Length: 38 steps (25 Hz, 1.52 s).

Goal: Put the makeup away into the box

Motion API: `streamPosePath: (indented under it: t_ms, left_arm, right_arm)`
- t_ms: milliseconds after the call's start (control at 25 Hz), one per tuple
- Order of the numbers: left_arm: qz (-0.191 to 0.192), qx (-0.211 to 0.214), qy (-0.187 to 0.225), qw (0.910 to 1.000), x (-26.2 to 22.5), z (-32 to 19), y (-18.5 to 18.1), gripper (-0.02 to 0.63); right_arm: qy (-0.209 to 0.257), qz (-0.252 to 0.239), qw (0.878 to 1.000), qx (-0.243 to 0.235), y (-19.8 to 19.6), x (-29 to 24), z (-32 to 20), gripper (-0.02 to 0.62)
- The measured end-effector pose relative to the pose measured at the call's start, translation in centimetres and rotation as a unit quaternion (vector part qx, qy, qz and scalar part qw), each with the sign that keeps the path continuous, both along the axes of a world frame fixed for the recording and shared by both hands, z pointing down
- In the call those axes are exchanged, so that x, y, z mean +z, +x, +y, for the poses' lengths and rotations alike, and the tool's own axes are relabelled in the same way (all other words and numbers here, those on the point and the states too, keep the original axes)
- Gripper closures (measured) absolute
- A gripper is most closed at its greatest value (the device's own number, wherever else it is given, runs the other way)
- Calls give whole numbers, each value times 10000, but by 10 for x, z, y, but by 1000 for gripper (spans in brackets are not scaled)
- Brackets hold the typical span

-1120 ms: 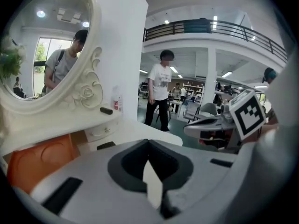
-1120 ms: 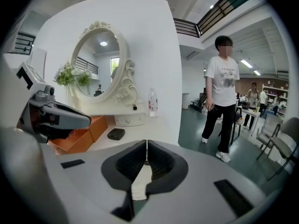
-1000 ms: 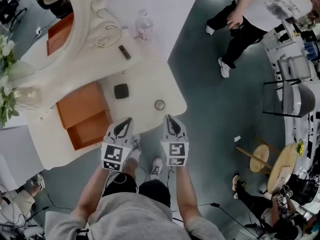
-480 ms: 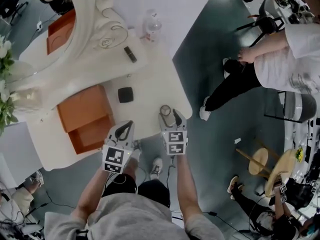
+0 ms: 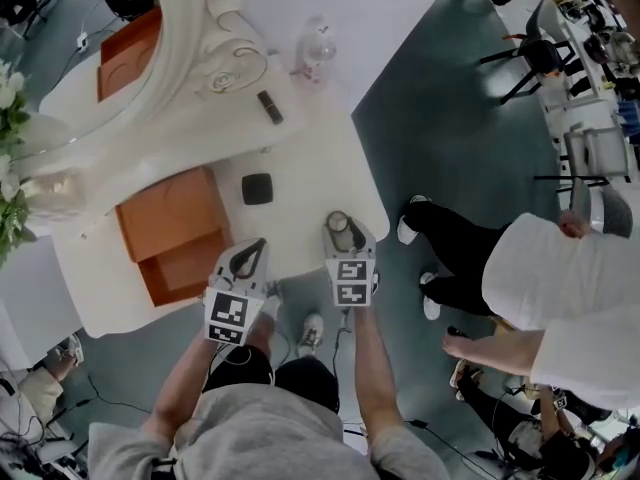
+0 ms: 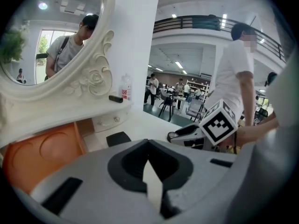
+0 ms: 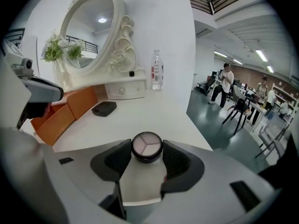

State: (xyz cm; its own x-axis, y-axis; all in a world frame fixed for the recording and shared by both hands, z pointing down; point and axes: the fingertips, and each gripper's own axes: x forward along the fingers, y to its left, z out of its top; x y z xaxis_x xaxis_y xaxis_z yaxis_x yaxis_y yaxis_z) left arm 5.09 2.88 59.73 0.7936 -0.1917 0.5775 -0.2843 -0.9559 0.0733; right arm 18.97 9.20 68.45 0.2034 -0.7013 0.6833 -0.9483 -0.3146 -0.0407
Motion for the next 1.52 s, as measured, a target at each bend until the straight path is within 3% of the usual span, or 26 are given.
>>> streamPosePath:
  t_ms: [480, 840, 1240, 1520]
  left_arm:
    - [316, -310, 155, 9989, -37, -6, -12, 605]
    - [393, -848, 350, 9950, -62, -22, -56, 606]
    - [368, -1714, 495, 9833, -72, -45, -127, 606]
    - [341, -2336, 514, 9704, -71, -56, -179, 605]
  right_arm:
    - [499, 386, 9973, -378, -15, -77, -14, 376]
    - [904, 496, 9883, -1119, -73, -127, -36, 376]
    - [1112, 264, 9680, -2234, -163, -139, -76, 376]
    - [1140, 110, 9443, -3086, -230, -136, -101, 376]
